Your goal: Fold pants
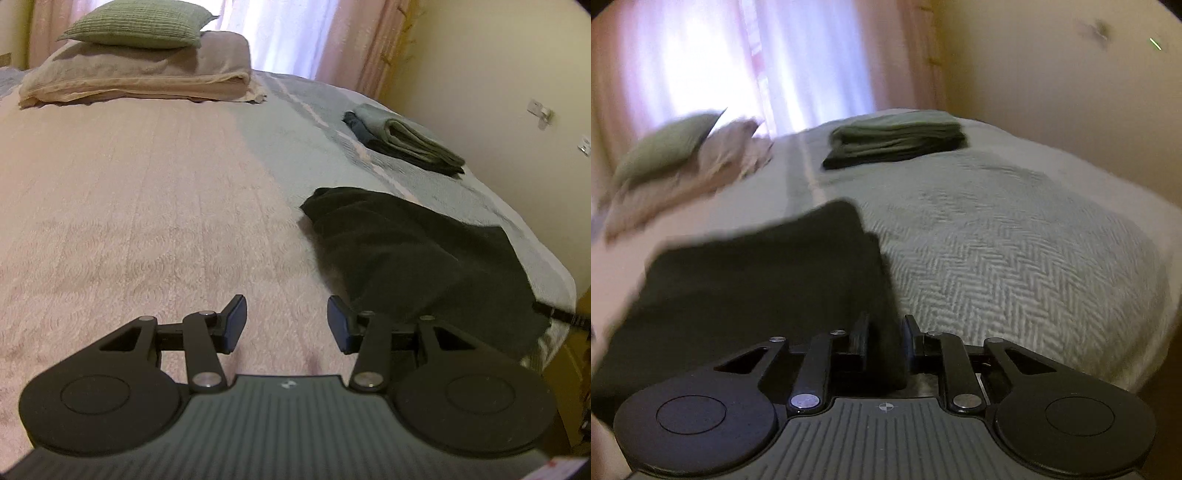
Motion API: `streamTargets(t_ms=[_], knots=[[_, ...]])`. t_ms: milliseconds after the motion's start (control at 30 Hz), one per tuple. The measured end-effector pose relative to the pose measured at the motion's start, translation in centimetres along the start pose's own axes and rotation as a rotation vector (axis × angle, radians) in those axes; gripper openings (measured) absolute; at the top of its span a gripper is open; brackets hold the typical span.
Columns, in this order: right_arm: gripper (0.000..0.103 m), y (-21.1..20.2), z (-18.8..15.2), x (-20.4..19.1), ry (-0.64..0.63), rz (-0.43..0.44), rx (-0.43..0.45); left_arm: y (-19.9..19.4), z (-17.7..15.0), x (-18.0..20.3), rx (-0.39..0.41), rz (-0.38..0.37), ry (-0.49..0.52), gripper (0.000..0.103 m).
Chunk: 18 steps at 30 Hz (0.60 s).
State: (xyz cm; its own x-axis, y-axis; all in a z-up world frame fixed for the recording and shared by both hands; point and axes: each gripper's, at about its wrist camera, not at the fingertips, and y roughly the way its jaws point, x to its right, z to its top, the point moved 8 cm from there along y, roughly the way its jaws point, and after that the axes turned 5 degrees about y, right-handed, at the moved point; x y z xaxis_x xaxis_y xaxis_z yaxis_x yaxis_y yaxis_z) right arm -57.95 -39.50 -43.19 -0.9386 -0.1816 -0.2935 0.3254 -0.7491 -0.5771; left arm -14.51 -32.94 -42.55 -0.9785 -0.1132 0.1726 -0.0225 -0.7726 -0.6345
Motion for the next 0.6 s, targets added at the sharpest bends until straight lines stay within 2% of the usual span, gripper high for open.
streamTargets(t_ms=[67, 133, 200, 300, 400, 500, 567, 600], knots=[[0.016, -1.0, 0.7, -0.5, 0.0, -0.042, 0.02, 0.4, -0.1, -0.5, -0.013, -0.02, 0.02, 0.043], [0.023, -1.9, 0.8, -1.1, 0.012, -0.073, 0.044, 1.3, 0.2, -0.9, -0.026, -0.053, 0.042, 0.043], [0.039, -1.9, 0.4, -1.1, 0.072, -0.118, 0.04, 2.7, 0.8, -1.5, -0.046, -0.098, 0.057, 0.043], [0.05, -0.7, -0.1, -1.5, 0.174, -0.193, 0.001, 4.9, 2.4, -2.0, -0.084, -0.165, 0.096, 0.041], [0.051, 0.5, 1.4, -2.9, 0.189, -0.264, -0.117, 6.3, 4.5, -2.7, -0.175, -0.181, 0.149, 0.036], [0.051, -1.1, 3.3, -4.8, 0.195, -0.343, -0.18, 6.2, 7.3, -2.9, -0.27, -0.144, 0.237, 0.034], [0.051, -2.5, 4.0, -6.1, 0.259, -0.388, -0.209, 5.4, 9.6, -2.0, -0.31, -0.157, 0.299, 0.034], [0.051, -3.7, 3.7, -6.8, 0.301, -0.384, -0.221, 5.0, 10.6, -1.4, -0.326, -0.165, 0.337, 0.034]])
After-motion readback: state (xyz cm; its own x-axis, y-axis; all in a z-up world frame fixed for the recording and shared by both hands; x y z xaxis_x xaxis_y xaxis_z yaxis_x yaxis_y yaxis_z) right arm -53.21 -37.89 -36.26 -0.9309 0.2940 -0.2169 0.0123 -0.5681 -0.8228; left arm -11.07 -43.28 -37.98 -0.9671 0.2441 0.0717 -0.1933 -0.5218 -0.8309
